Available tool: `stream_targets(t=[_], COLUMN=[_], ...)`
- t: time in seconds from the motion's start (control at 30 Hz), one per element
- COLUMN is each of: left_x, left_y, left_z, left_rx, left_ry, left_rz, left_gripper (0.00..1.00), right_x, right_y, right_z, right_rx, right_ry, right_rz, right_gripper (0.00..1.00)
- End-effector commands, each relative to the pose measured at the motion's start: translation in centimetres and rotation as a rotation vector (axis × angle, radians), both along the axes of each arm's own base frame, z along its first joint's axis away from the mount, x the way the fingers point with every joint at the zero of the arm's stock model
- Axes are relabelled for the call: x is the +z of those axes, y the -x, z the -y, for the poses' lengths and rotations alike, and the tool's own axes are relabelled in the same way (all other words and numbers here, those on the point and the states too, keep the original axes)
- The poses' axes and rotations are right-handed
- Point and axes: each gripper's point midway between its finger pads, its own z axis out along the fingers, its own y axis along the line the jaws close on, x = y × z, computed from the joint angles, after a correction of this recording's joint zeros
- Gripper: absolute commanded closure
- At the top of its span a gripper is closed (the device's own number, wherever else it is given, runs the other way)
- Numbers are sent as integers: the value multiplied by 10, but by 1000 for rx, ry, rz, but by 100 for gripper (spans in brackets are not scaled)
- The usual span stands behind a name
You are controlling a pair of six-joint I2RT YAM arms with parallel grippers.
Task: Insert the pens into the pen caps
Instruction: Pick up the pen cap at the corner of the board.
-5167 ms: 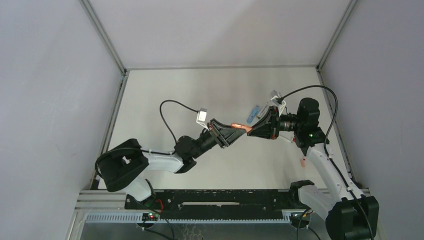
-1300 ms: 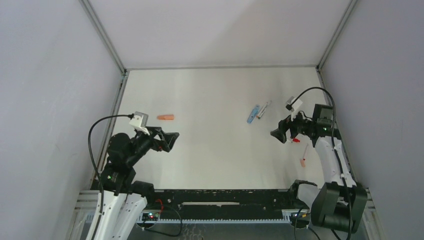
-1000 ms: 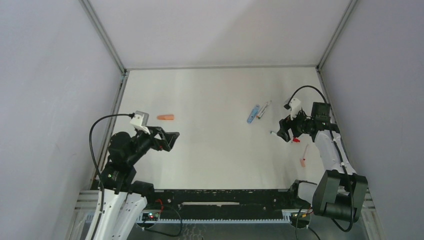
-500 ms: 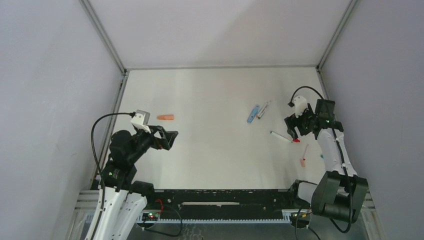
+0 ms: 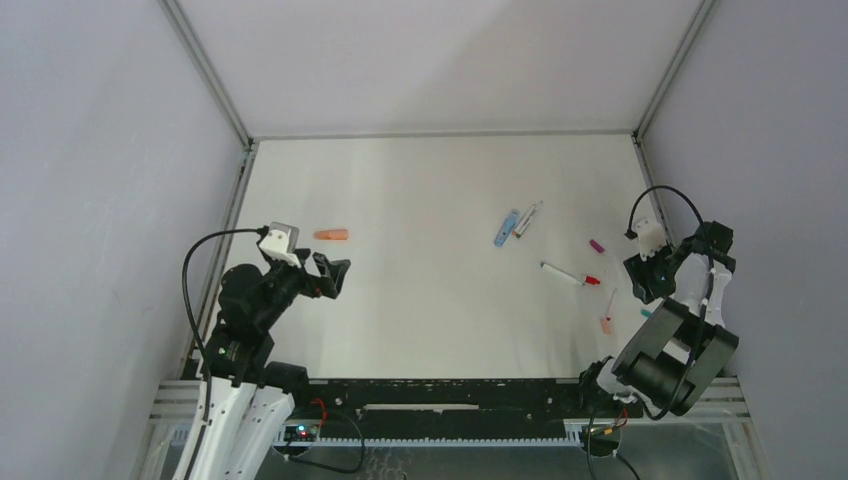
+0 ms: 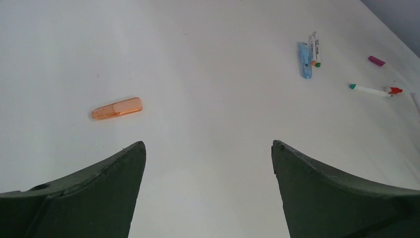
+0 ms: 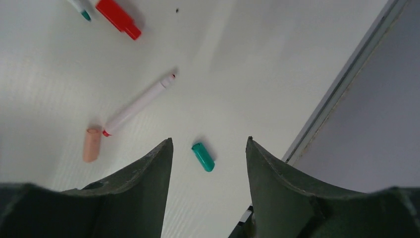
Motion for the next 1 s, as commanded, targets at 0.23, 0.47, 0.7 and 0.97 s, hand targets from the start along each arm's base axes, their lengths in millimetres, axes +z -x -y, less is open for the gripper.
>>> stream_targets(t=[0.23,0.47,0.7,0.97], left_x=[-2,-5,-11,-12], left_y=[-4,-5,-8,-9], left_z=[0,4,4,6], left_rx=[2,-12,8,4], left_ry=[-4,15,42,62], left_rz=[4,-39,-87,-119], left_gripper=[0,0,0,0], right_x=[-33,-40,-49,-64], right_y=[11,28,45,44], right_z=[31,30,28,37], right_rx=[129,161,185,181], right_ry=[112,87,54,56], right_rz=[-164,-222,-294,-308], right_gripper=[48,49,50,56])
